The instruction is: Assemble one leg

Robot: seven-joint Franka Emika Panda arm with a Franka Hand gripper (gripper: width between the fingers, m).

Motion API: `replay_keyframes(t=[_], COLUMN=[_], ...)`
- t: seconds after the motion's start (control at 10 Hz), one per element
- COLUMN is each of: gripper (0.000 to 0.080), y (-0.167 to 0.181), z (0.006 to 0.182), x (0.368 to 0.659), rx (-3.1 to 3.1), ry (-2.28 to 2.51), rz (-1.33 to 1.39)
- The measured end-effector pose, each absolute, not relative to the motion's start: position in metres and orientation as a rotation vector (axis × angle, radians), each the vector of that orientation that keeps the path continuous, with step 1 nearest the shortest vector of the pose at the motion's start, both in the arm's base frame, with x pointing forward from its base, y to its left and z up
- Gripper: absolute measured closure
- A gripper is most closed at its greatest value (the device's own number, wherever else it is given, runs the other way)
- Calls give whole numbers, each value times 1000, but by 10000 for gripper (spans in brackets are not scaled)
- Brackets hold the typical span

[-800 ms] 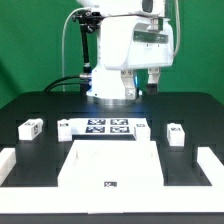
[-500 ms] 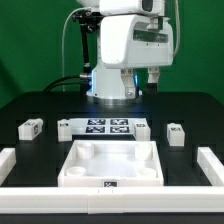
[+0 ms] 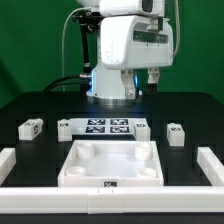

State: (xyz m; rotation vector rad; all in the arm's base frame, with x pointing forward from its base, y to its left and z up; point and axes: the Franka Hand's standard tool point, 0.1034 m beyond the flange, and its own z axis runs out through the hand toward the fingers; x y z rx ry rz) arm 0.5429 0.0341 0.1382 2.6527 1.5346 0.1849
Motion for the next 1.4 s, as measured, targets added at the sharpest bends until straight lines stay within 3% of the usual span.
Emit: replay_keyframes(t=[0.2, 0.4, 0.5, 1.0, 1.4], gripper=[150, 150, 150, 150, 150], y=[29, 17, 19, 7, -5], z=[125, 87, 76, 68, 24], x=[533, 502, 507, 500, 480], rx=[2588, 2434, 2362, 2359, 2264], ry=[1625, 1892, 2001, 1999, 2190], rz=[200, 94, 36, 56, -22])
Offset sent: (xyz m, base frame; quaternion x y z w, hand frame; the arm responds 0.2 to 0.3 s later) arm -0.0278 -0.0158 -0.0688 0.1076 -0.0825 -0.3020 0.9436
